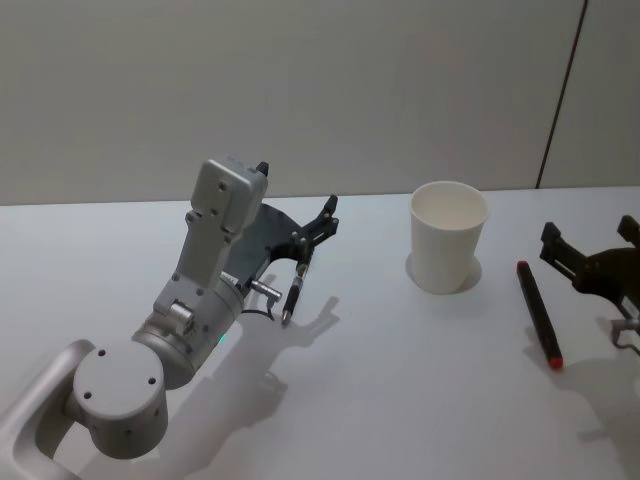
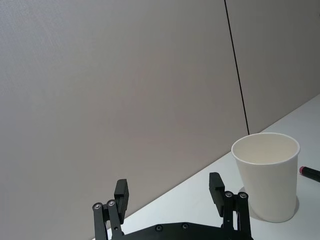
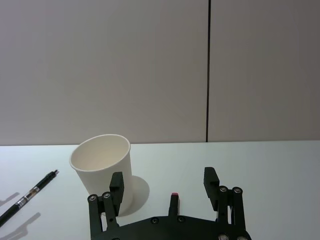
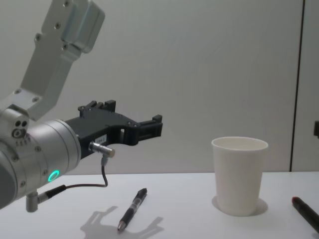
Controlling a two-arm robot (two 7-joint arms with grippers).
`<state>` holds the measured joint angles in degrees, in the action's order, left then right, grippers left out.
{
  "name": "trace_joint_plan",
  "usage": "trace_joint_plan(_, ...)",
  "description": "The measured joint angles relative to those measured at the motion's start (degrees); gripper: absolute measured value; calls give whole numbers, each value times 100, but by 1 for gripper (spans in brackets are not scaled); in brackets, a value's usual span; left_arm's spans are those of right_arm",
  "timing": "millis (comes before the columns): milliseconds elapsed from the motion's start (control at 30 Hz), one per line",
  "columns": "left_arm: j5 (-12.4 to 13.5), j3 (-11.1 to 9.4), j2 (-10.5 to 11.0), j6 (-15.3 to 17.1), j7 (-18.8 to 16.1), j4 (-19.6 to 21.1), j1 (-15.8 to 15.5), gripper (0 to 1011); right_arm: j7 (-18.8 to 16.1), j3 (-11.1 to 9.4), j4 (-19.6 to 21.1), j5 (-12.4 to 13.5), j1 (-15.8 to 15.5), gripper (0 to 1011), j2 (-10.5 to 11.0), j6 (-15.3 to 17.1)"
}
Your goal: Place the pen into the pen holder.
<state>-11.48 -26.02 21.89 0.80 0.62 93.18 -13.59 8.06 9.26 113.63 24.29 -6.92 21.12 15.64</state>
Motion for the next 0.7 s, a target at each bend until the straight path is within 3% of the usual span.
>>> trace_joint_plan(400, 0, 0, 0, 0, 0, 0, 0, 1001, 340, -62, 59, 208, 251, 1001, -175, 885)
trace_joint_plan(700, 0, 0, 0, 0, 0, 0, 0, 1001, 308, -5, -207, -9, 619, 1001, -296, 1551)
